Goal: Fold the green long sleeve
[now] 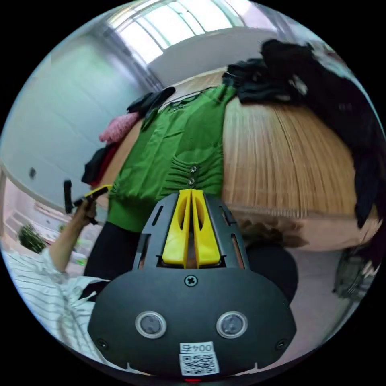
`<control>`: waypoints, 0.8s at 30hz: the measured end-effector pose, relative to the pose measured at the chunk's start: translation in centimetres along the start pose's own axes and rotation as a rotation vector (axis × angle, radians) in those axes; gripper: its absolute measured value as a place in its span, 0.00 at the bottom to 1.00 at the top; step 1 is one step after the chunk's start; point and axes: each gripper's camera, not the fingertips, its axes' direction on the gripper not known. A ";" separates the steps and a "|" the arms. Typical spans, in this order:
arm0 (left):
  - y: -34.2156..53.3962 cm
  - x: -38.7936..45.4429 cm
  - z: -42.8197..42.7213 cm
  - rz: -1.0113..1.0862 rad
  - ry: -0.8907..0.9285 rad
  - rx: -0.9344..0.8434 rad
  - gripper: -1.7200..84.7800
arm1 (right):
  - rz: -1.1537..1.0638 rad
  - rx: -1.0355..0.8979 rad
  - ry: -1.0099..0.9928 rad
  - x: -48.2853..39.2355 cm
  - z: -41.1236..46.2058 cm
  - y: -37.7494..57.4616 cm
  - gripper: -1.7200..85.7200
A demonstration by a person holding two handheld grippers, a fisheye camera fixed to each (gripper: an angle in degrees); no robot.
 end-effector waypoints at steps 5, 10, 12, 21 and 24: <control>5.8 -7.6 -4.9 -0.084 0.154 0.007 0.09 | 0.092 -0.142 -0.136 7.8 0.3 4.6 0.17; 9.5 -12.7 -6.7 -0.212 0.326 -0.006 0.16 | 0.036 -0.238 -0.139 9.7 4.0 5.0 0.18; 10.2 -14.1 -7.4 -0.243 0.392 0.004 0.19 | 0.023 -0.267 -0.140 10.2 5.5 4.7 0.17; 9.6 -17.0 -7.8 -0.256 0.471 -0.056 0.22 | 0.070 -0.288 -0.143 12.1 8.9 2.5 0.09; 9.4 -18.6 -7.1 -0.338 0.581 -0.030 0.20 | 0.089 -0.305 -0.136 11.8 8.6 2.1 0.04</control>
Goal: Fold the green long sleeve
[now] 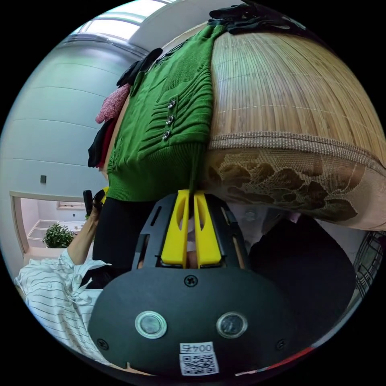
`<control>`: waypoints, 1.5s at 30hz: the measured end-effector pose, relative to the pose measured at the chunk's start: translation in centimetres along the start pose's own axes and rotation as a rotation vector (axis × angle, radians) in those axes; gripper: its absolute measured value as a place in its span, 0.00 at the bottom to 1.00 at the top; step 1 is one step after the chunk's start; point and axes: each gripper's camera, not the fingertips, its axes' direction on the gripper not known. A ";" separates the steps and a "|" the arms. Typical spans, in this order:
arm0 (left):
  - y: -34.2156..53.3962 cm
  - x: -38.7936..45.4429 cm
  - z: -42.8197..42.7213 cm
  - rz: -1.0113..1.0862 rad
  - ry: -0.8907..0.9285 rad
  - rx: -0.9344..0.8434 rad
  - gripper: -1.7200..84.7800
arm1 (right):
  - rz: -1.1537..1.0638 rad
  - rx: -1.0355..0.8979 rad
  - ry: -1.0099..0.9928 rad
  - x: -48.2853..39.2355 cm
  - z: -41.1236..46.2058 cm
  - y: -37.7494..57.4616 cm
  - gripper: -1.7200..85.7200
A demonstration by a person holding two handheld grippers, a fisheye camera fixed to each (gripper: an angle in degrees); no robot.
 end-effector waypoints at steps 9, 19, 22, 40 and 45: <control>-1.0 4.4 -5.7 0.128 -0.064 0.092 0.05 | -0.022 0.074 -0.093 -3.9 -9.2 0.5 0.01; 0.1 10.4 -11.5 0.223 -0.221 0.058 0.04 | -0.070 -0.042 -0.061 -7.1 -15.5 0.9 0.01; 2.5 9.6 -11.0 0.239 -0.272 -0.016 0.05 | -0.044 -0.077 -0.067 -7.0 -14.7 4.2 0.02; -11.2 2.6 -3.9 0.485 -0.468 0.213 0.08 | -0.352 0.305 0.641 -19.2 -6.5 -3.9 0.04; -20.1 1.8 10.5 0.603 -0.662 0.163 0.05 | -0.377 0.307 0.759 -21.4 1.0 -13.9 0.02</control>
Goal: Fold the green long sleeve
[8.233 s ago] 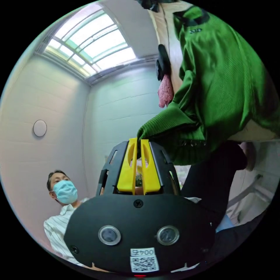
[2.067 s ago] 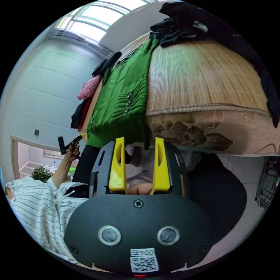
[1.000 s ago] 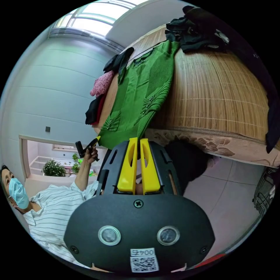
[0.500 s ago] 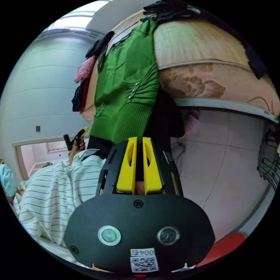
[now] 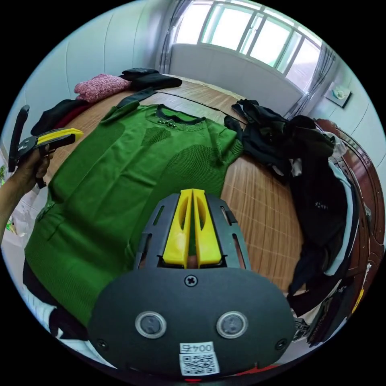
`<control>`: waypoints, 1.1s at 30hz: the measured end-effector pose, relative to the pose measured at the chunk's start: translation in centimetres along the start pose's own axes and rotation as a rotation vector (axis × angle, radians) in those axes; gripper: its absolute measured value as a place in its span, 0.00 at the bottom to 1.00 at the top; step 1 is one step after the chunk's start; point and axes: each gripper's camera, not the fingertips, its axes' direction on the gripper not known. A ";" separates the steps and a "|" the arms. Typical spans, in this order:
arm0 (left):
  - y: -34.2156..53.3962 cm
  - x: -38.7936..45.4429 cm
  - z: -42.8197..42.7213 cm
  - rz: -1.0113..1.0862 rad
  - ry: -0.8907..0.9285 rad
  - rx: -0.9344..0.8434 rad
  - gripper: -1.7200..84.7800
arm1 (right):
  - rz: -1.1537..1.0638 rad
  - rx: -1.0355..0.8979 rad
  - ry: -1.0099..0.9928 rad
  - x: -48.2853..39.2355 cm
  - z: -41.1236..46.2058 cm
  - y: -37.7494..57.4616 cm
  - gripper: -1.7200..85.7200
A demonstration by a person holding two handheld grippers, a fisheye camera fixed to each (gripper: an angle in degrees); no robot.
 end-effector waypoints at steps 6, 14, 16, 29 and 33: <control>-4.1 -4.4 12.7 -0.007 -0.072 -0.094 0.03 | 0.022 -0.113 -0.054 0.3 7.6 -4.9 0.01; 2.7 -14.1 23.6 0.137 -0.253 -0.231 0.02 | 0.011 -0.084 -0.059 0.2 10.1 -3.5 0.01; 4.4 -16.7 24.6 0.159 -0.283 -0.230 0.02 | -0.001 -0.082 -0.032 -0.2 10.3 -3.3 0.01; 13.6 -20.3 35.2 0.404 -0.722 -0.107 0.03 | 0.048 -0.038 -0.194 4.6 11.2 -1.2 0.02; 19.3 -20.4 39.1 0.584 -0.944 -0.018 0.03 | 0.166 0.131 -0.208 11.6 9.6 -3.1 0.03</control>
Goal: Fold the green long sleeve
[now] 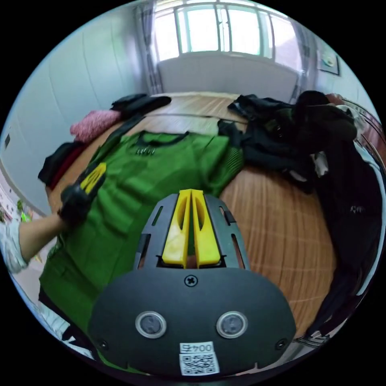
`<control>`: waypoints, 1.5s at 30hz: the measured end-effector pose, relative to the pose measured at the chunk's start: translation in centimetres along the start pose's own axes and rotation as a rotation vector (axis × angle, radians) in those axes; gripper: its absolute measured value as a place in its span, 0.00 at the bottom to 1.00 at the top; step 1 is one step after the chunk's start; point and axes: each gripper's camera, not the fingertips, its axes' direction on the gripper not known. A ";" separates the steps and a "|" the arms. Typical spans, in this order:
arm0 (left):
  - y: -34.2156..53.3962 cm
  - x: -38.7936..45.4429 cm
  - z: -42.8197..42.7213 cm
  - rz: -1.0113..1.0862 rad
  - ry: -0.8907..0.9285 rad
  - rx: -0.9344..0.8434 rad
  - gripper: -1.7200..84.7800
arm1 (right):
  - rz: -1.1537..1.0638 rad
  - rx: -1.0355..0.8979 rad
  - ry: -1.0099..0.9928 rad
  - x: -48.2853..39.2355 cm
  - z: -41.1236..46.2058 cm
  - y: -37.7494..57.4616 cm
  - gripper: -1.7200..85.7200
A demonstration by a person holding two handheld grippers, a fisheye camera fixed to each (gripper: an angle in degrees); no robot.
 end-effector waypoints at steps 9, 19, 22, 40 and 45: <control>8.5 1.7 8.4 0.006 -0.048 0.006 0.02 | 0.119 -0.150 0.026 13.3 10.8 -17.5 0.14; 16.5 2.0 16.8 0.013 -0.048 0.006 0.02 | 0.256 -0.127 -0.043 19.2 12.7 -16.5 0.06; 18.5 1.9 18.9 0.015 -0.049 0.006 0.02 | 0.355 0.116 -0.009 20.4 3.6 -9.7 0.06; 26.3 2.4 27.0 0.022 -0.050 0.005 0.02 | 0.592 0.149 -0.107 33.2 -4.8 17.7 0.14; 27.2 2.8 27.7 0.023 -0.051 0.005 0.02 | 0.551 0.018 -0.112 36.9 -0.7 11.9 0.18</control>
